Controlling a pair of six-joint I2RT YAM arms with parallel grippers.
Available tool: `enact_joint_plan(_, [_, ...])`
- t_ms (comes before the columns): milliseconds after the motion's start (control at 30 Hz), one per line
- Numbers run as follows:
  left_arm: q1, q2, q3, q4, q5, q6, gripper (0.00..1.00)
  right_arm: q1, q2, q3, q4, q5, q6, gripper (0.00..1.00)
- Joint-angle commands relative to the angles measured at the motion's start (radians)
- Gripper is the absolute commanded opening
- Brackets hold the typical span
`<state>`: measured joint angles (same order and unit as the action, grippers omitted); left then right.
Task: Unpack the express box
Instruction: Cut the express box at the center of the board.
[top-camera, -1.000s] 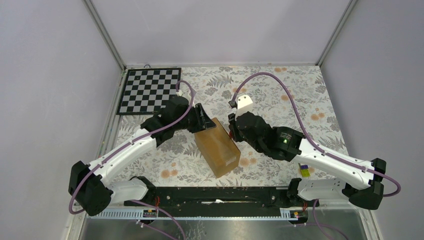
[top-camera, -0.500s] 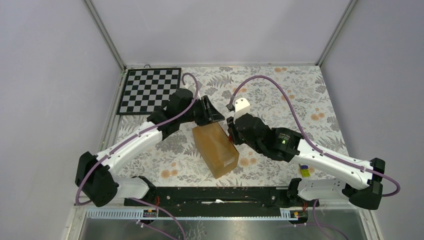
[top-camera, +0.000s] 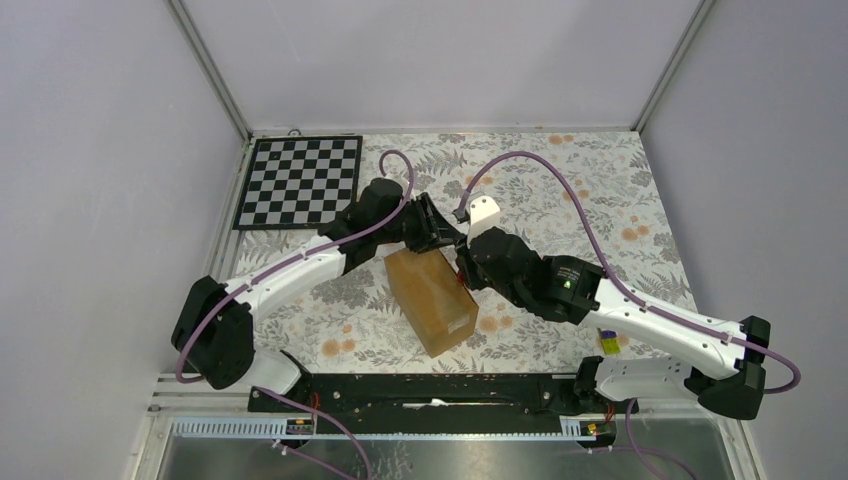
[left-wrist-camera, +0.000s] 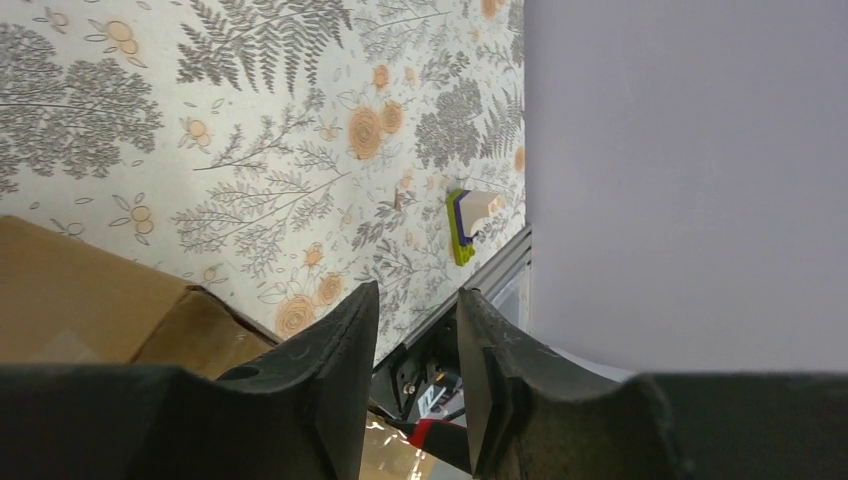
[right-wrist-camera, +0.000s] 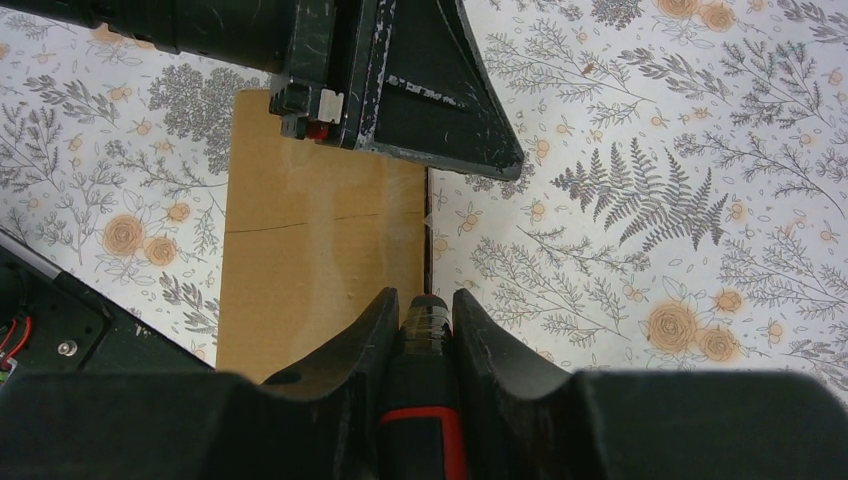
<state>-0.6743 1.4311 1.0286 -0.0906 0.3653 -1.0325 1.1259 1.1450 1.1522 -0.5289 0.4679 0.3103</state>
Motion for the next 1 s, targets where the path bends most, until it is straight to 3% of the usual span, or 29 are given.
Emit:
enact_joint_plan(0, [0.002,-0.013,-0.034,0.039,-0.069,0.022,0.37,0.009,-0.025,0.035,-0.026,-0.024,-0.003,0.00])
enact_joint_plan(500, [0.014,-0.048,-0.111,-0.029,-0.224,0.053,0.34,0.010,-0.007,0.107,-0.172,-0.063,0.051,0.00])
enact_joint_plan(967, [0.030,-0.050,-0.143,-0.030,-0.265,0.046,0.34,0.014,-0.009,0.101,-0.271,-0.097,0.094,0.00])
